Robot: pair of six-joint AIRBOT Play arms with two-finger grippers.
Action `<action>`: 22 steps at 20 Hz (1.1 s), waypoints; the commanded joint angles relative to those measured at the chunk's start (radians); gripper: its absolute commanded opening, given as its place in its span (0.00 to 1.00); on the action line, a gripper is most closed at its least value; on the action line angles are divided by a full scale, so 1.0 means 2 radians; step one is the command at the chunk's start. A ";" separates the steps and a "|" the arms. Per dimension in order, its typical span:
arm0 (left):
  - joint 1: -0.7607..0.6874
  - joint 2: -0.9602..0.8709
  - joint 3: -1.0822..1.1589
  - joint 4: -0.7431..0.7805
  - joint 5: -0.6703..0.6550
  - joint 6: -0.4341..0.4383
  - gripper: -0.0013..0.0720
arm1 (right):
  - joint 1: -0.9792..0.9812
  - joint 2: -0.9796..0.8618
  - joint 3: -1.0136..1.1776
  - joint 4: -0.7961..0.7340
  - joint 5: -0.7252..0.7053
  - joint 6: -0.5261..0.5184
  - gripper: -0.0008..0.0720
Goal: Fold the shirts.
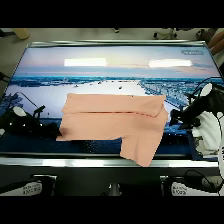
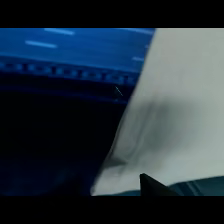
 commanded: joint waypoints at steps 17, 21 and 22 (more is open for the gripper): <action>-0.005 0.039 -0.060 -0.067 0.085 0.029 0.05 | -0.005 0.105 -0.311 0.171 -0.176 -0.077 0.59; -0.005 0.042 -0.060 -0.068 0.086 0.029 0.05 | -0.005 0.105 -0.323 0.203 -0.202 -0.076 0.34; -0.005 0.042 -0.059 -0.068 0.085 0.029 0.05 | -0.005 0.105 -0.323 0.203 -0.193 -0.076 0.09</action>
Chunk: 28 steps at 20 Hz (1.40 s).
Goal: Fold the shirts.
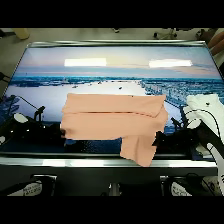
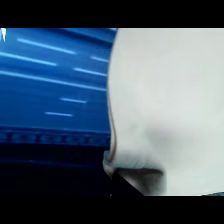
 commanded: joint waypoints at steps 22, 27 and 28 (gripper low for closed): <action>-0.035 -0.300 0.447 -0.081 -0.003 -0.094 0.36 | 0.000 -0.280 0.406 0.126 -0.143 0.003 0.06; -0.016 -0.270 0.469 -0.084 -0.033 -0.044 0.87 | -0.013 -0.251 0.438 -0.038 -0.068 -0.029 0.98; -0.014 -0.258 0.471 -0.084 -0.042 -0.037 0.86 | -0.013 -0.249 0.438 -0.096 -0.052 -0.005 0.98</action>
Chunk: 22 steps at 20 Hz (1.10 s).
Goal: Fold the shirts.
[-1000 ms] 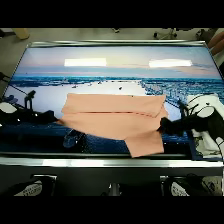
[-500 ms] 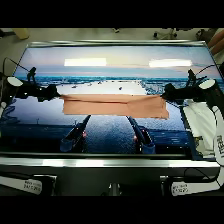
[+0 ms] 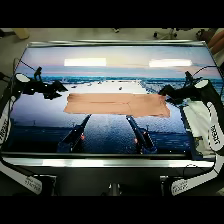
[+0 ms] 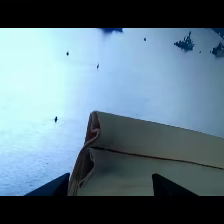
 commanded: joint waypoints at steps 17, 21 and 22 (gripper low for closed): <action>-0.233 0.005 0.006 -0.057 0.054 -0.005 0.05 | 0.049 0.074 0.075 -0.032 0.142 0.051 0.04; -0.322 -0.086 0.006 -0.287 0.131 0.041 0.05 | 0.050 0.164 0.076 -0.034 0.211 0.065 0.04; -0.341 -0.104 0.008 -0.352 0.134 0.076 0.05 | 0.050 0.182 0.076 -0.034 0.223 0.068 0.04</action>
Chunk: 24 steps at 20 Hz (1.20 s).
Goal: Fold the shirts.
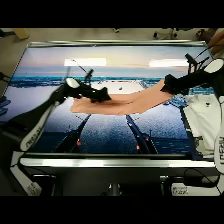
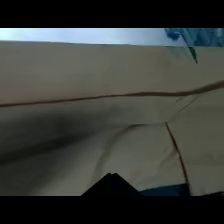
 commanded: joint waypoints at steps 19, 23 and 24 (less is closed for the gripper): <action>0.112 0.237 0.015 0.327 -0.076 -0.045 0.04 | 0.244 -0.091 0.005 0.124 -0.195 0.030 0.04; 0.181 0.339 0.015 0.327 -0.112 -0.045 0.04 | 0.289 -0.191 0.005 0.216 -0.274 0.030 0.53; 0.186 0.355 0.015 0.327 -0.119 -0.045 0.05 | 0.289 -0.201 0.005 0.243 -0.278 0.018 0.92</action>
